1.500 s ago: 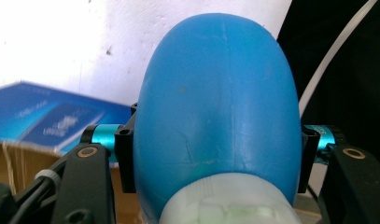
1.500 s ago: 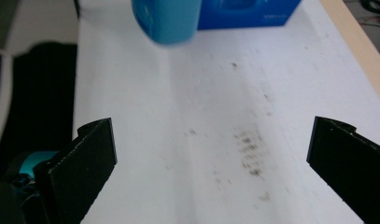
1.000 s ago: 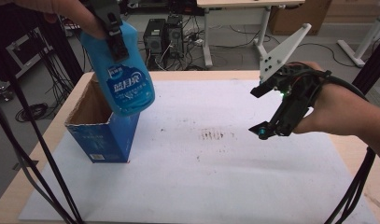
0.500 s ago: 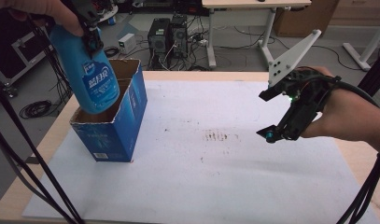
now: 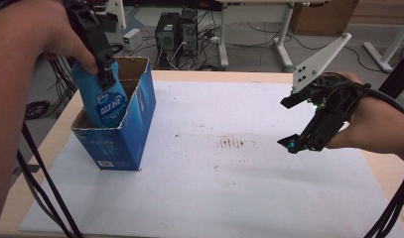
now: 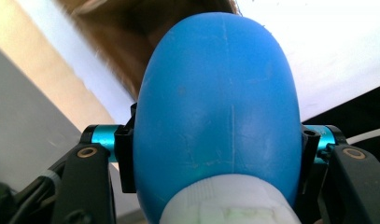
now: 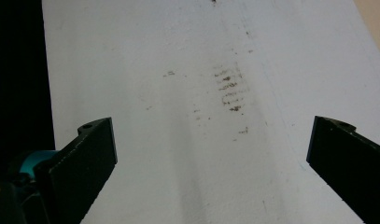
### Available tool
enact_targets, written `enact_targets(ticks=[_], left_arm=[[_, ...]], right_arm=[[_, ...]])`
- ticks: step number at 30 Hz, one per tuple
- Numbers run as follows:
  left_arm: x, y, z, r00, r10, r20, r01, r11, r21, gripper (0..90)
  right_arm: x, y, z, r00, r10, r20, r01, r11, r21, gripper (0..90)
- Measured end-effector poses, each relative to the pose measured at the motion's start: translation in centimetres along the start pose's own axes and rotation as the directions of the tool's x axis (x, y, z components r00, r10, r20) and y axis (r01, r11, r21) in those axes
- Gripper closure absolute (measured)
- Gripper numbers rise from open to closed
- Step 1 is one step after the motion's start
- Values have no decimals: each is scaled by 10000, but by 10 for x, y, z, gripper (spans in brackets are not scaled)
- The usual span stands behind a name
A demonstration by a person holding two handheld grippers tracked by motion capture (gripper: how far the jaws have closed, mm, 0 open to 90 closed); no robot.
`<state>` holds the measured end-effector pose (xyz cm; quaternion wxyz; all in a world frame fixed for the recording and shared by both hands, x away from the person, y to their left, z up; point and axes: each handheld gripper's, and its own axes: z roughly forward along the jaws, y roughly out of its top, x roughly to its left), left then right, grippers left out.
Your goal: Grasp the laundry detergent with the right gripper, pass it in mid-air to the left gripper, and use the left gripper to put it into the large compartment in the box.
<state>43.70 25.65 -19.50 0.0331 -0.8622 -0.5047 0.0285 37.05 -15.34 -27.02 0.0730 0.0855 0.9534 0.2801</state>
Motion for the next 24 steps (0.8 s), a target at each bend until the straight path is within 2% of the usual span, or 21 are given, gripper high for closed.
enact_targets(ticks=[1, 2, 3, 4, 5, 6, 7, 8, 11, 12, 13, 16, 18, 21, 24], left_arm=[[-1, 5, 15, 9965, 826, -155, -825, 9966, 34, 384], [-1, 7, 21, 9934, 1127, -214, -1126, 9936, 65, 384], [-1, 7, 21, 9934, 1127, -214, -1126, 9936, 65, 384], [-1, 8, 29, 9874, 1557, -263, -1554, 9877, 143, 384], [0, 10, 42, 9741, 2233, -347, -2229, 9747, 131, 384], [0, 10, 42, 9741, 2233, -347, -2229, 9747, 131, 384], [1, 11, 53, 9639, 2631, -418, -2629, 9648, 91, 384], [2, 11, 58, 9595, 2786, -424, -2783, 9604, 129, 384], [4, 11, 71, 9527, 3022, -323, -3020, 9533, 106, 383], [4, 11, 71, 9527, 3022, -323, -3020, 9533, 106, 383], [4, 10, 79, 9440, 3291, -231, -3289, 9443, 118, 383], [4, 10, 85, 9412, 3376, -115, -3375, 9413, 85, 382], [4, 10, 92, 9354, 3537, -42, -3537, 9353, 76, 382], [5, 8, 93, 9318, 3630, -34, -3630, 9318, -34, 382], [6, 8, 93, 9323, 3618, 2, -3618, 9323, -38, 381]], right_arm=[[-1, 0, 1, 10000, -4, -11, 4, 10000, -5, 6], [-1, 0, 2, 10000, 7, -9, -7, 10000, 43, 6], [-1, 0, 3, 10000, 33, 5, -33, 10000, 83, 6], [-1, 0, 4, 10000, 17, -27, -17, 9999, 108, 6], [-1, 0, 5, 10000, 45, -30, -45, 9999, 133, 6], [-1, 0, 5, 10000, 45, -30, -45, 9999, 133, 6], [-2, 0, 7, 10000, 71, -31, -71, 9998, 203, 6], [-2, 0, 7, 10000, 63, -9, -63, 9997, 220, 6], [-2, 0, 8, 9999, 119, -16, -119, 9996, 258, 6], [-2, 0, 8, 9999, 135, -16, -134, 9995, 284, 6], [-3, 0, 9, 9999, 134, -24, -133, 9995, 298, 6], [-3, 0, 10, 9999, 173, 10, -173, 9994, 298, 6], [-3, 1, 11, 9998, 188, -14, -187, 9994, 298, 6], [-3, 2, 13, 9998, 187, -43, -185, 9993, 321, 6], [-3, 2, 15, 9998, 163, -62, -161, 9993, 332, 6]])
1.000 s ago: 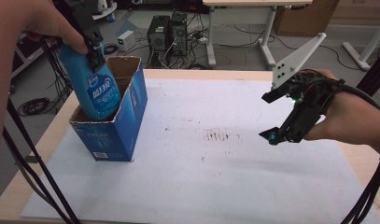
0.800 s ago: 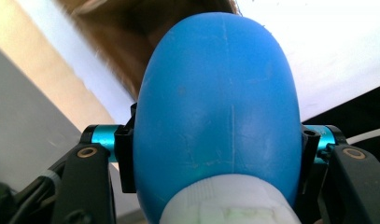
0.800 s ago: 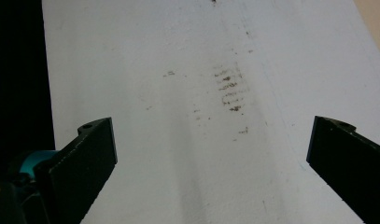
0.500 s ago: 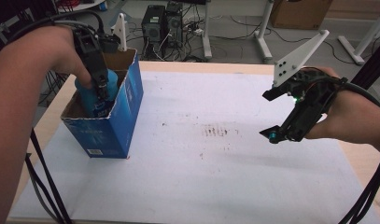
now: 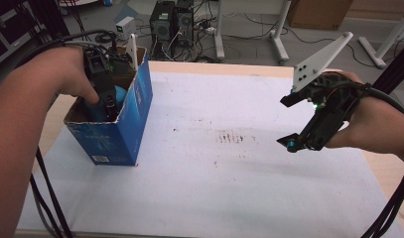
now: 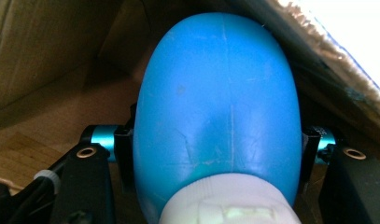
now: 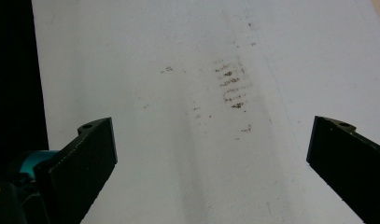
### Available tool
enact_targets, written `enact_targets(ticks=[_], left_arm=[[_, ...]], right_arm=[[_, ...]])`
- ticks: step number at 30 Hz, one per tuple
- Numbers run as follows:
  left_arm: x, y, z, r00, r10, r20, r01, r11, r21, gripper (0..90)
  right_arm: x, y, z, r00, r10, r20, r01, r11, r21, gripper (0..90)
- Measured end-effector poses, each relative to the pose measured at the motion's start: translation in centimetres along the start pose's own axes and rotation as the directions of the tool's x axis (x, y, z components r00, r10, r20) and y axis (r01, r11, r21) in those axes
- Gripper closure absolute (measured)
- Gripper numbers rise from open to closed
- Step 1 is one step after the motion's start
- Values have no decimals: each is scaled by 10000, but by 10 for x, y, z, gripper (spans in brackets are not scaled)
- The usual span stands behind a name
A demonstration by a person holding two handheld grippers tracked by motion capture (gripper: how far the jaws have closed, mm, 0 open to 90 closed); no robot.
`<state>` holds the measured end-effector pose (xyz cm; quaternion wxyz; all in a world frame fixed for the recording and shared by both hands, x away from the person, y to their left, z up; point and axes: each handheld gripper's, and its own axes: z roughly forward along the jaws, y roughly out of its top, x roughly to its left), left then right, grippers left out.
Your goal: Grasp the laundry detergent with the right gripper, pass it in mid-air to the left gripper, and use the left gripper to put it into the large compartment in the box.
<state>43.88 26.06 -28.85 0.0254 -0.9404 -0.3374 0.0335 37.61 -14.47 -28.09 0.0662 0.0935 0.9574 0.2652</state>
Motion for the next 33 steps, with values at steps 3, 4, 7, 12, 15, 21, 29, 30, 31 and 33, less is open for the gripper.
enact_targets(ticks=[3, 4, 7, 12, 15, 21, 29, 30, 31, 33], left_arm=[[0, -1, 0, 10000, -59, 33, 58, 10000, 26, 379], [1, 0, -1, 9999, -67, 87, 67, 10000, -50, 375], [3, 0, -3, 9990, -430, 155, 432, 9989, -180, 319], [3, 0, -8, 9986, -489, 179, 490, 9988, -49, 300], [3, 0, -13, 9990, -390, 231, 391, 9992, -36, 299], [1, -3, -32, 9992, -399, 43, 400, 9991, -154, 282], [-10, -6, -67, 9995, -56, -315, 49, 9997, -222, 282], [-10, -6, -67, 9995, -56, -315, 49, 9997, -222, 280], [-13, -5, -73, 9992, 79, -384, -85, 9998, -162, 280], [-21, -3, -84, 9985, 381, -389, -393, 9988, -307, 236]], right_arm=[[1, 1, 1, 10000, 21, -11, -21, 10000, -2, 6], [1, 1, 0, 10000, -5, -2, 5, 10000, -27, 6], [1, 1, 0, 10000, 11, 1, -11, 10000, -13, 6], [2, -2, 1, 10000, 57, -21, -57, 10000, 22, 6], [2, -4, 0, 9999, 132, 14, -132, 9999, 12, 6], [0, -6, -4, 9999, 154, -11, -154, 9999, -55, 6], [-6, -9, -9, 9993, 362, 35, -362, 9993, 44, 6], [-6, -9, -9, 9993, 362, 35, -362, 9993, 44, 6], [-7, -8, -11, 9992, 391, 53, -391, 9992, 63, 6], [-10, -6, -14, 9995, 318, 20, -318, 9994, 165, 6]])
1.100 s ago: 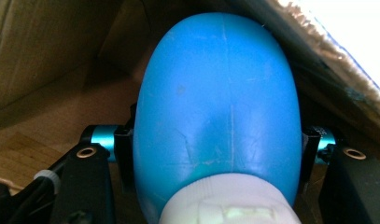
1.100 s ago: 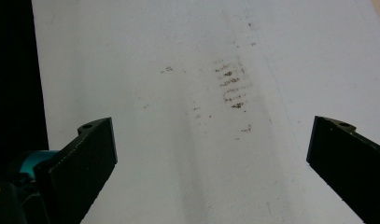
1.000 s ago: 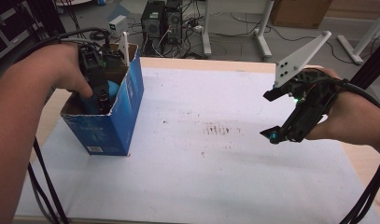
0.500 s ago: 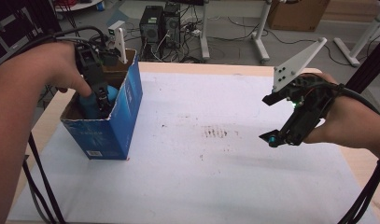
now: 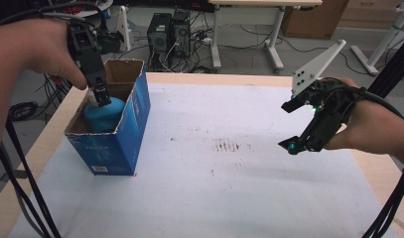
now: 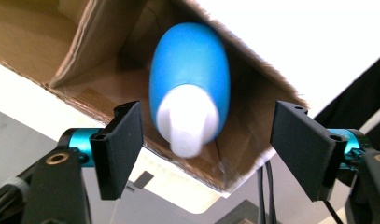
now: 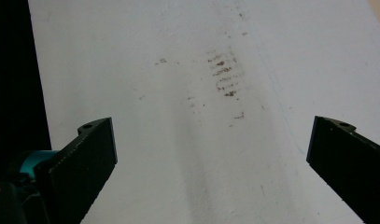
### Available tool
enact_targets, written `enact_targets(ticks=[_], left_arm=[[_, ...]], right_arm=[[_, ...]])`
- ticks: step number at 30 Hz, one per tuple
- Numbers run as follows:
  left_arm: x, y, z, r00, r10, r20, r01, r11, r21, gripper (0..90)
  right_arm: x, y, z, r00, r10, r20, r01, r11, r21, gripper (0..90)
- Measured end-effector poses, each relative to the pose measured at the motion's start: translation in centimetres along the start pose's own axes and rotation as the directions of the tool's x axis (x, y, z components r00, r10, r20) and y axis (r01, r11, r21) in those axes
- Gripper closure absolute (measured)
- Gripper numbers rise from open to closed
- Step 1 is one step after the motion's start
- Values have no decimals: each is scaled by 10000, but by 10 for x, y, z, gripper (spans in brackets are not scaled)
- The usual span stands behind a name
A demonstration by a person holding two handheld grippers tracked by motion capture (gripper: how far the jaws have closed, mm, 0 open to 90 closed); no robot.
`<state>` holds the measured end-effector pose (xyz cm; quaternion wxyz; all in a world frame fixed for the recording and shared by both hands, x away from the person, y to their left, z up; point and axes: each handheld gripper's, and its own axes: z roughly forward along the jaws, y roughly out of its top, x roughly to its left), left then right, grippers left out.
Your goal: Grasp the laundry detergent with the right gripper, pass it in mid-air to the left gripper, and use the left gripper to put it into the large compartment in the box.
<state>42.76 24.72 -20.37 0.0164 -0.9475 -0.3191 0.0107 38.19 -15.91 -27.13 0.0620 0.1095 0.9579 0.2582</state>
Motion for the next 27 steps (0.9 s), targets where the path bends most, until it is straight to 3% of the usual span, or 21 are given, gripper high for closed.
enact_targets(ticks=[4, 6, 9, 11, 13, 14, 20, 21, 22, 23, 24, 25, 26, 27], left_arm=[[-8, 4, -8, 9995, 321, 48, -320, 9993, -179, 218], [-17, 11, -15, 9966, 819, 89, -816, 9961, -340, 198], [-23, 15, -17, 9933, 1153, 127, -1147, 9926, -388, 197], [-32, 24, -16, 9844, 1729, 326, -1711, 9839, -516, 179], [-34, 28, -16, 9811, 1894, 399, -1873, 9810, -506, 164], [-40, 33, -14, 9740, 2199, 538, -2180, 9752, -393, 164], [-52, 50, -8, 9547, 2901, 664, -2881, 9568, -377, 129], [-52, 50, -8, 9547, 2901, 664, -2881, 9568, -377, 127], [-55, 53, -6, 9468, 3149, 657, -3127, 9489, -416, 127], [-58, 54, -5, 9450, 3194, 705, -3175, 9475, -377, 93], [-63, 59, 0, 9355, 3439, 807, -3426, 9390, -303, 93], [-63, 59, 0, 9355, 3439, 807, -3426, 9390, -303, 93], [-69, 65, 4, 9268, 3640, 924, -3618, 9314, -397, 93], [-71, 67, 5, 9233, 3716, 974, -3695, 9284, -394, 93]], right_arm=[[-4, 2, -2, 9999, -60, -86, 61, 9999, 137, 6], [-8, 5, -3, 9997, -166, -168, 173, 9989, 444, 6], [-11, 6, -3, 9996, -192, -201, 204, 9979, 618, 6], [-16, 9, -3, 9993, -292, -234, 314, 9943, 1019, 6], [-19, 10, -2, 9991, -337, -271, 368, 9918, 1225, 6], [-21, 11, -2, 9988, -381, -295, 415, 9912, 1259, 6], [-29, 15, 0, 9983, -429, -397, 489, 9847, 1670, 6], [-29, 15, 0, 9983, -429, -397, 489, 9847, 1670, 6], [-31, 15, 1, 9982, -449, -387, 511, 9829, 1769, 6], [-34, 16, 4, 9985, -382, -383, 453, 9780, 2036, 6], [-36, 16, 5, 9986, -372, -368, 443, 9758, 2140, 6], [-38, 16, 7, 9984, -406, -402, 485, 9744, 2194, 6], [-39, 16, 8, 9983, -418, -406, 499, 9729, 2259, 6], [-42, 16, 10, 9981, -459, -403, 540, 9715, 2308, 6]])
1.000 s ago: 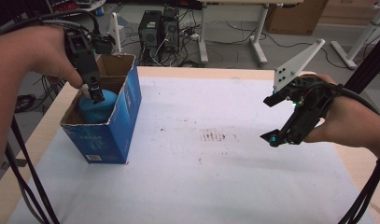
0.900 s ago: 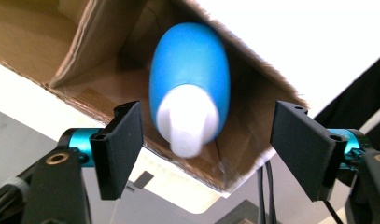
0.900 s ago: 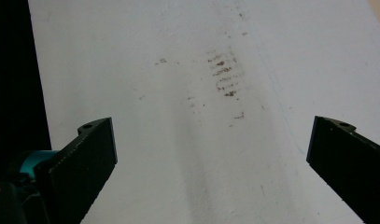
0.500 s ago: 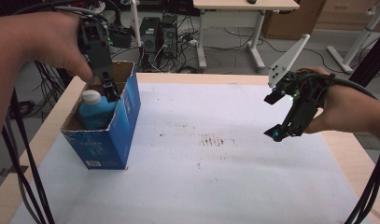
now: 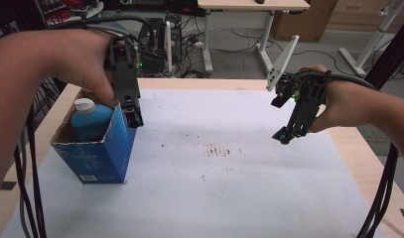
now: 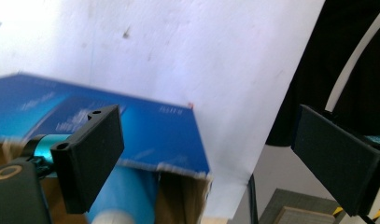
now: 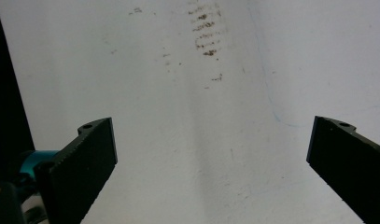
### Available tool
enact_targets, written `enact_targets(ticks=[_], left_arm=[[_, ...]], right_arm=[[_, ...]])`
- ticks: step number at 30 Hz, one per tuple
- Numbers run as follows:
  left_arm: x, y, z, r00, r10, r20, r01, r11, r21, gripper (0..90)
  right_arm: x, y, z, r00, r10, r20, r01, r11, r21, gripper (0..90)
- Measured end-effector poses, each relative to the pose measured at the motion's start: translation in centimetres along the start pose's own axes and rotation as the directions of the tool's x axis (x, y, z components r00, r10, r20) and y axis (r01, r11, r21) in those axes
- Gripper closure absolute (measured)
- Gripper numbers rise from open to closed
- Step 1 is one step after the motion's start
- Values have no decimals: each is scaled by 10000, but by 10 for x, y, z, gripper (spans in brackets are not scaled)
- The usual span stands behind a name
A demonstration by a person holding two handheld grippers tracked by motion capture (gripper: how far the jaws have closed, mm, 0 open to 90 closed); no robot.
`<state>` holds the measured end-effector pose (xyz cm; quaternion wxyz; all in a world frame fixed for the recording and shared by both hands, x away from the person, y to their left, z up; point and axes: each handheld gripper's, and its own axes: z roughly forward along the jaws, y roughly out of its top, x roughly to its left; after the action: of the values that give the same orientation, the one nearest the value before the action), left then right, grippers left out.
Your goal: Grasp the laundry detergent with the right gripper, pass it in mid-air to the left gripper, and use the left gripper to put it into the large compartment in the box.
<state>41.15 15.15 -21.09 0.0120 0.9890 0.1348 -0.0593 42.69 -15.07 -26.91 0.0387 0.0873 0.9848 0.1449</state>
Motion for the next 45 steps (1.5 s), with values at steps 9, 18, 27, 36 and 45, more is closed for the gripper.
enact_targets(ticks=[9, 18, 27, 36, 45], left_arm=[[-9, 22, 20, 9976, 669, 185, -669, 9978, 26, 74], [-8, 38, 39, 9944, 1035, 217, -1041, 9941, 301, 17], [-9, 46, 42, 9899, 1365, 372, -1374, 9902, 234, 16], [-9, 44, 40, 9890, 1460, 223, -1465, 9889, 249, 17], [-10, 43, 38, 9889, 1477, 177, -1480, 9888, 179, 17]], right_arm=[[-9, 3, 15, 9998, -47, -198, 57, 9986, 522, 6], [-16, 2, 25, 9992, -30, -391, 65, 9962, 874, 6], [-21, 4, 32, 9987, -70, -495, 120, 9947, 1022, 6], [-22, 6, 35, 9984, -56, -555, 118, 9938, 1107, 6], [-21, 4, 32, 9985, 53, -537, 9, 9933, 1152, 6]])
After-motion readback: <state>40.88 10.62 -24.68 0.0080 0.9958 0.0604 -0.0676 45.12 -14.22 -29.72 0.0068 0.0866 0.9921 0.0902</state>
